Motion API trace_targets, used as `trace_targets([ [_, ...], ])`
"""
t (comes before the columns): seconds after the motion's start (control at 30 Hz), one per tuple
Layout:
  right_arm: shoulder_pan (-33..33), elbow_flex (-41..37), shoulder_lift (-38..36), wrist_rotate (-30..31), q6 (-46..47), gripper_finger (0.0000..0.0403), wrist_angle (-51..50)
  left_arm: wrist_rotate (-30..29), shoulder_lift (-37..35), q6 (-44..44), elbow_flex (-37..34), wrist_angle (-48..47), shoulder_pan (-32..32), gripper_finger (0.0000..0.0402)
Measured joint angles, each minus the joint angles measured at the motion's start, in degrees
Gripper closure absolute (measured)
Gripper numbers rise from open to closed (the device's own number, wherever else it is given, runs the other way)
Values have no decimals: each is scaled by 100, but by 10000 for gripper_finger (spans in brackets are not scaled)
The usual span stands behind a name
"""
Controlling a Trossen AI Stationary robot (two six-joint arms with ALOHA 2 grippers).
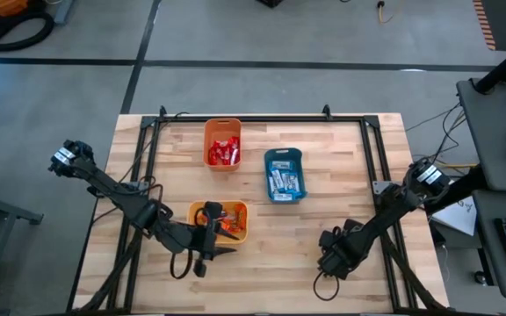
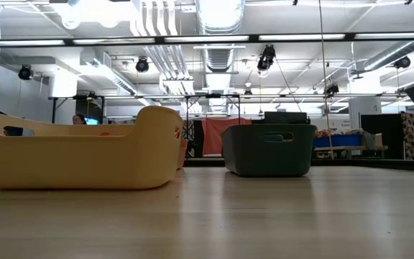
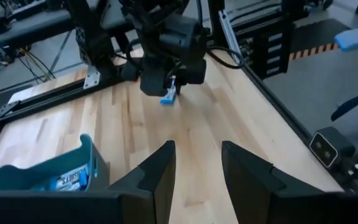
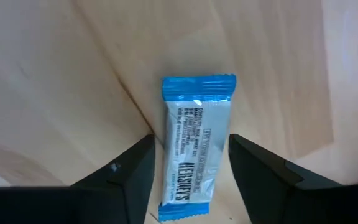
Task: Organize candy in baskets
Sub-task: Put the white chocolate into the blue bin
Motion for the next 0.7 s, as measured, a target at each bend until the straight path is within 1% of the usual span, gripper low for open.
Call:
trace_targets([
  [0.2,4,-72,-13,32,-5,255,277,-4,0,0,-253,507,0,287],
  [0.43,4,-69,-13,82,-2,311,284,-13,0,-150,-323,649,0,287],
  [0.57,4,-24,-6,149,-42,332,258,-14,0,-153,-323,688,0,287],
  [0.7,0,8,-61,212,-90,341,279,-15,0,-155,-323,699,0,287],
])
